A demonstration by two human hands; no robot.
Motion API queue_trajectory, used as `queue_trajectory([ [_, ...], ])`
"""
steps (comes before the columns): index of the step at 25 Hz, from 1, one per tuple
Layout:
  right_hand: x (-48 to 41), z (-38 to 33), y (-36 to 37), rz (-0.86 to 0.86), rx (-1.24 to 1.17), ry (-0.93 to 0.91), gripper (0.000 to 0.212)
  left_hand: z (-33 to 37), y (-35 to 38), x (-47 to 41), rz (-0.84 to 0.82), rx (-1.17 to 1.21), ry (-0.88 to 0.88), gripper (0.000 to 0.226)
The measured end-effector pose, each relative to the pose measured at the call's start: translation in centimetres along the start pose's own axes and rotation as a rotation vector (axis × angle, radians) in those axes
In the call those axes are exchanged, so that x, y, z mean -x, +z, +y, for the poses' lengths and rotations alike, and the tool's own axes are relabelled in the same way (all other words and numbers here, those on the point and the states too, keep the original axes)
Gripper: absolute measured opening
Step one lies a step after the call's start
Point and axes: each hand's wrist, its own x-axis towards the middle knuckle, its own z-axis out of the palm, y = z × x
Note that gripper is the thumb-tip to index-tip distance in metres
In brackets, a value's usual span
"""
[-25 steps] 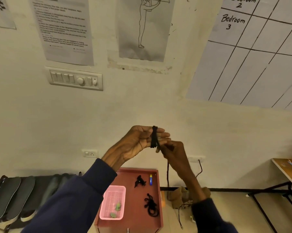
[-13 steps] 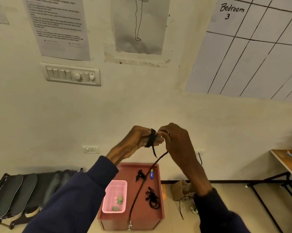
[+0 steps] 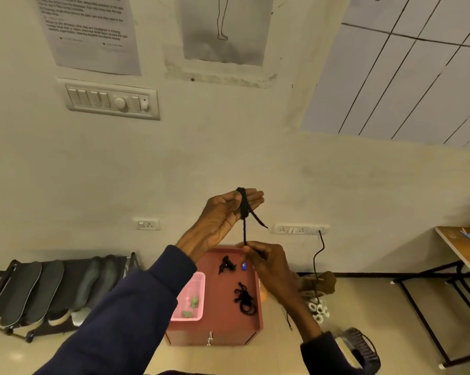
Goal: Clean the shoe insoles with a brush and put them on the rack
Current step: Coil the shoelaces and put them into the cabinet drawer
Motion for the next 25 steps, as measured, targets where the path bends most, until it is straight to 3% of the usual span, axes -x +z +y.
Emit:
queue_trajectory([
  [5,-0.1,-0.7,-2.5,0.053,0.395,-0.222,0.013,-2.3,-2.2,0.2,0.136,-0.516,-0.064,0.029],
  [8,-3.7,-0.9,-5.0,0.069,0.511,-0.318,0.011,-3.8,-1.7,1.3,0.078,-0.578,-0.195,0.036],
  [12,-6.8,1.3,-5.7,0.070,0.315,-0.186,0.013,-4.6,-1.7,1.6,-0.003,-0.406,-0.302,0.038],
  [15,-5.3,3.1,-4.0,0.075,0.133,-0.025,0.019,-4.0,-2.0,1.6,-0.072,-0.169,-0.254,0.032],
  [20,-0.5,3.3,0.1,0.082,-0.151,0.116,0.023,-3.9,-1.7,0.8,-0.105,-0.035,-0.141,0.038],
  [23,1.1,2.1,0.9,0.052,-0.068,0.118,0.025,-3.8,-2.1,-0.6,0.001,-0.130,-0.073,0.034],
  [25,1.1,1.4,0.2,0.026,0.046,0.038,0.020,-3.7,-3.0,-1.3,0.090,-0.325,-0.074,0.034],
])
